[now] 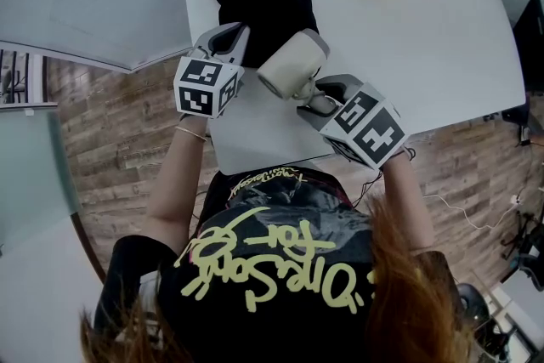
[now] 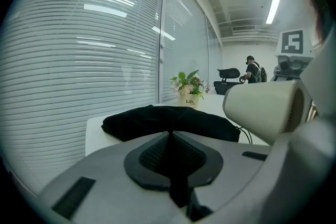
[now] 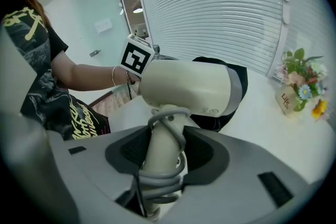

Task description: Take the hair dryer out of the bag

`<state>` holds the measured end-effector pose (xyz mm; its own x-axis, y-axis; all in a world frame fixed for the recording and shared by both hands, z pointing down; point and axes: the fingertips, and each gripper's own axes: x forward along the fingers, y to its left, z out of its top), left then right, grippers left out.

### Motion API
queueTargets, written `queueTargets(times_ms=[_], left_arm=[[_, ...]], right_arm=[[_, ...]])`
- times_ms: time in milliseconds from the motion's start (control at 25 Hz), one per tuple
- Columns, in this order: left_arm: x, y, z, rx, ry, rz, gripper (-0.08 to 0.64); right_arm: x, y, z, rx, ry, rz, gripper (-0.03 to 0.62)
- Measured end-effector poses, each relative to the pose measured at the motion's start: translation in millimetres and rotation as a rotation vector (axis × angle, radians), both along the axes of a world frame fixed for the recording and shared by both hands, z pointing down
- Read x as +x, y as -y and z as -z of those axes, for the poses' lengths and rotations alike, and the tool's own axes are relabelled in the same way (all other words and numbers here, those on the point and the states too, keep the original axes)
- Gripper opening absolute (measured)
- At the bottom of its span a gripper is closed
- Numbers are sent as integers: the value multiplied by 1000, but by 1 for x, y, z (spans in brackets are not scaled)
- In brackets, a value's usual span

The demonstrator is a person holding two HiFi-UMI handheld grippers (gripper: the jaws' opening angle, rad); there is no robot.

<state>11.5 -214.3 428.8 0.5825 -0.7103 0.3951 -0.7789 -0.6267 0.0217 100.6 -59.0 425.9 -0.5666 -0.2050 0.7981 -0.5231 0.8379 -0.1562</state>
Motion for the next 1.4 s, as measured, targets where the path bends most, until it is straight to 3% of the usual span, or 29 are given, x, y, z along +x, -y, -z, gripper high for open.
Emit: queueTargets(times_ms=[760,1400], left_arm=[[0,-10,-14,-28,40,-74,14],[-6,-14,-19,-57,34,-108,15]], right_arm=[[-14,73,37,61,70,-107,189],[-54,127,26,29,81,-155,189]])
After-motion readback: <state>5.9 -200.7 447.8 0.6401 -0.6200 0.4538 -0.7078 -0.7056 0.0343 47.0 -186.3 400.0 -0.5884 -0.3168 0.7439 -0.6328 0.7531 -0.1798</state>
